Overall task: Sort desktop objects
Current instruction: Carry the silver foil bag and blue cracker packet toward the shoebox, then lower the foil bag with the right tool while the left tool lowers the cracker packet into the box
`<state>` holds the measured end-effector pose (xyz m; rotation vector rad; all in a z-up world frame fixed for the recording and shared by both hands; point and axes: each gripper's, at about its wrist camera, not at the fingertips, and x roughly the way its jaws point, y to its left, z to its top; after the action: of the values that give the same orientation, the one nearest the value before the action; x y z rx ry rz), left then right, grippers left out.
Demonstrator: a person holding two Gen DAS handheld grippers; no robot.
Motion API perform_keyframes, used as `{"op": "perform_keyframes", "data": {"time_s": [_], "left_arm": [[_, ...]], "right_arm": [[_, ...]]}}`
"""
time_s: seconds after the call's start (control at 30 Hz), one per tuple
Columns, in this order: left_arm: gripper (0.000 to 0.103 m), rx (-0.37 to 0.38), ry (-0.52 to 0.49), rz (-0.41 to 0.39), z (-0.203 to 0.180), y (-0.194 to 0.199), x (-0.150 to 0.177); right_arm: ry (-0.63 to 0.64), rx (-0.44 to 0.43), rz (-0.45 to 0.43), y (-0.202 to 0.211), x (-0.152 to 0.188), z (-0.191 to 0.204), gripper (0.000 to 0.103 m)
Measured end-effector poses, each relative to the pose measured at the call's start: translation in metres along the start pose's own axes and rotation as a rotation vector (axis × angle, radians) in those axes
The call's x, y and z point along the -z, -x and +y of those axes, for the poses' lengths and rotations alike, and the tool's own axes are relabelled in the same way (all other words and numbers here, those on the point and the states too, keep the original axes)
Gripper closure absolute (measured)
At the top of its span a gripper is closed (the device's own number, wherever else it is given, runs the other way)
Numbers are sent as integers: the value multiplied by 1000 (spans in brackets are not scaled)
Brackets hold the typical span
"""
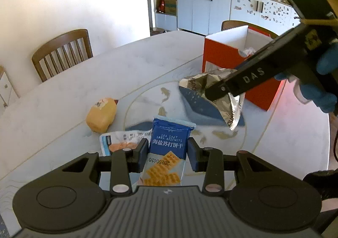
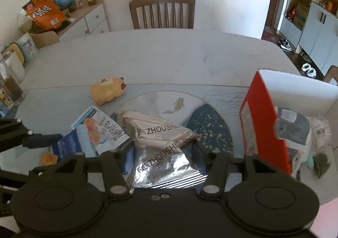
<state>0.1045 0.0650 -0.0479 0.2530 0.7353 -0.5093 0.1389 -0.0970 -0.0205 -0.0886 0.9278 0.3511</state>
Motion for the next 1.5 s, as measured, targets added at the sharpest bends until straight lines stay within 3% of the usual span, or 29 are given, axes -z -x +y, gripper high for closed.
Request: {"op": "perform_keyframes", "data": {"time_s": [0.57,1.2,1.5], "left_arm": [[65,-21,44,-28,-66,8,-61],[65,35,-46,-56,-159,-41,-138],[65,76,-97,-30,-195,-72,-164]], "right_arm": [[10,-37,-58,67,5,-66,48],[-24,46,-103,94,10,-191,48],[-32,85,-101,92,13,-238,48]]}}
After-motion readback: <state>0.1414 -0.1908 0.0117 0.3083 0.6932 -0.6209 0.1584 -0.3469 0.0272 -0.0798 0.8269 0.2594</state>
